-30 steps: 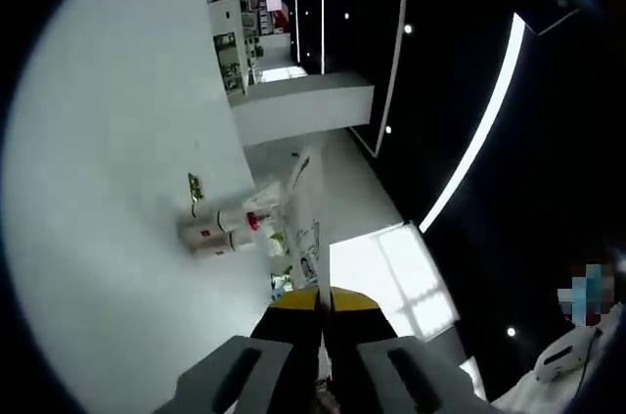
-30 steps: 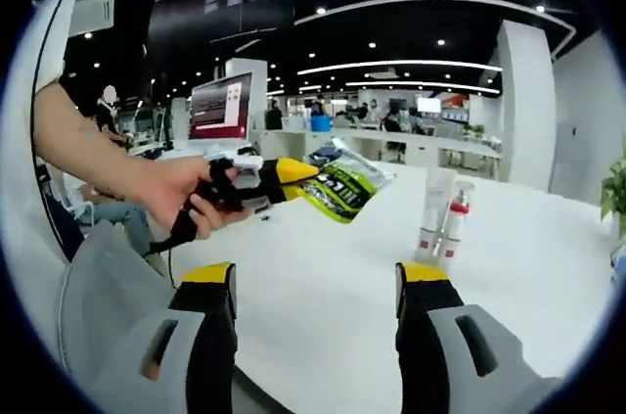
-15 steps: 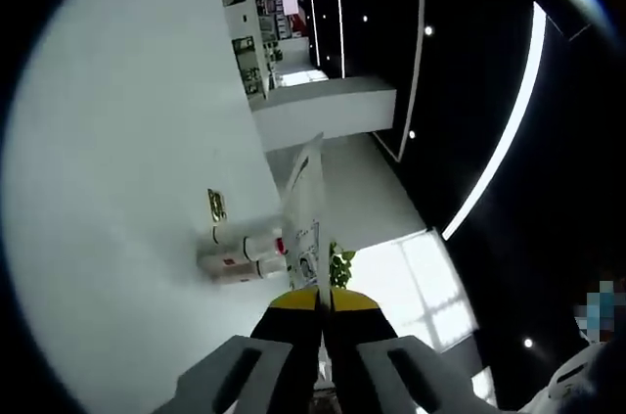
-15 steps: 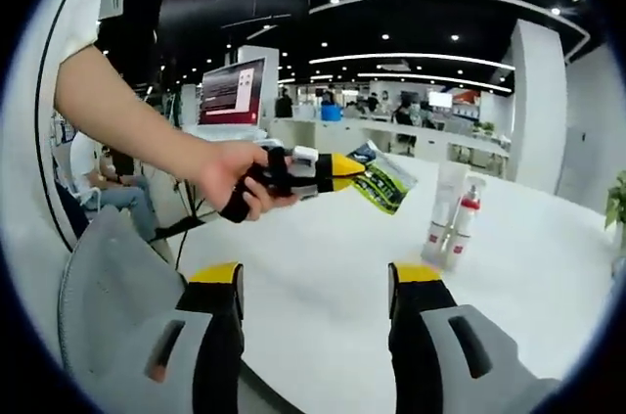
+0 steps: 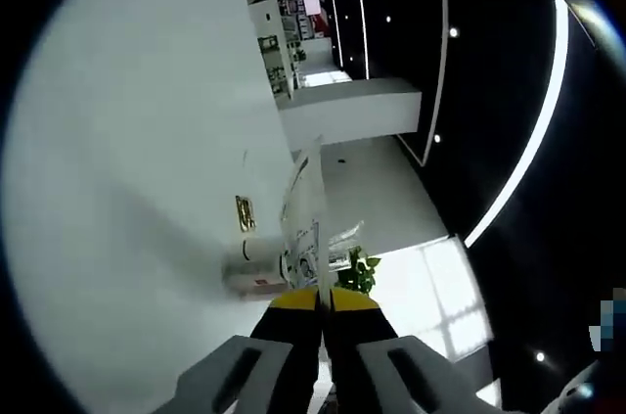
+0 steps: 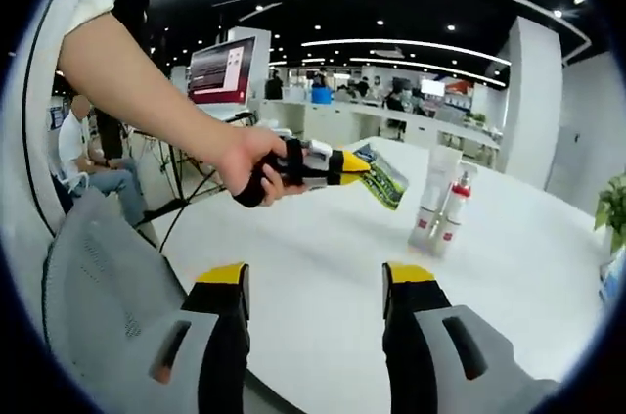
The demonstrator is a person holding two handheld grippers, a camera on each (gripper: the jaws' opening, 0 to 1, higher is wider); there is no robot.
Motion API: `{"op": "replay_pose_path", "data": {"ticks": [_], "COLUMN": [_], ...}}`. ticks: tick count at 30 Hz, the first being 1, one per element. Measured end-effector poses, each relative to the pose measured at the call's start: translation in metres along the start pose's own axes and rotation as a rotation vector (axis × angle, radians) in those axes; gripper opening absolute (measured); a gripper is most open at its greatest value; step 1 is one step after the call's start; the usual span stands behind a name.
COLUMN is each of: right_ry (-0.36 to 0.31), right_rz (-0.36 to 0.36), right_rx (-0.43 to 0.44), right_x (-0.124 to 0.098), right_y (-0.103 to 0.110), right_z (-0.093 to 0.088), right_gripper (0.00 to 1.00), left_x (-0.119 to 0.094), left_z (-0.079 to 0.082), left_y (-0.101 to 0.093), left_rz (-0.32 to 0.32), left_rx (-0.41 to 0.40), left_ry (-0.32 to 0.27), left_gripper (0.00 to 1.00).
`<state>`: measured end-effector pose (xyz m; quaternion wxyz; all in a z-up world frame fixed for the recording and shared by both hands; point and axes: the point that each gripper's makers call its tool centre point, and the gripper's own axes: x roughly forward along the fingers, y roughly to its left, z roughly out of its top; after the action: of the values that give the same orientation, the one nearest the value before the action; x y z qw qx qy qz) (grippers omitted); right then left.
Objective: Arrange the skincare products in the storage area until every visible bottle or jar stands upright without overlapping.
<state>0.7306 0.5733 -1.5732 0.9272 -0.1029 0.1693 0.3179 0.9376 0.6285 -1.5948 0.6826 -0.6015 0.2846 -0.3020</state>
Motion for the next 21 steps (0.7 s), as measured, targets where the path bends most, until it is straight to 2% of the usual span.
{"op": "replay_pose_path", "data": {"ticks": [2,5,12,21], "right_ry": [-0.008,0.001,0.030,0.040], "right_rz": [-0.007,-0.010,0.001,0.020], "right_rx": [-0.003,0.001,-0.046,-0.057], "right_x": [-0.001,0.002,0.002,0.003], "right_y": [-0.002,-0.002,0.002,0.006], "right_z": [0.001,-0.001,-0.006,-0.008], "right_gripper": [0.43,0.47,0.41,0.41], "left_x": [0.003,0.007,0.013,0.022], "left_z": [0.001,0.003,0.004,0.003], "left_y": [0.005,0.015,0.031,0.046], "left_rz": [0.012,0.036,0.070,0.102], "left_rx": [-0.007,-0.009,-0.022,-0.040], "left_ry": [-0.001,0.003,0.010,0.017], "left_gripper": [0.01,0.01,0.01,0.01]}}
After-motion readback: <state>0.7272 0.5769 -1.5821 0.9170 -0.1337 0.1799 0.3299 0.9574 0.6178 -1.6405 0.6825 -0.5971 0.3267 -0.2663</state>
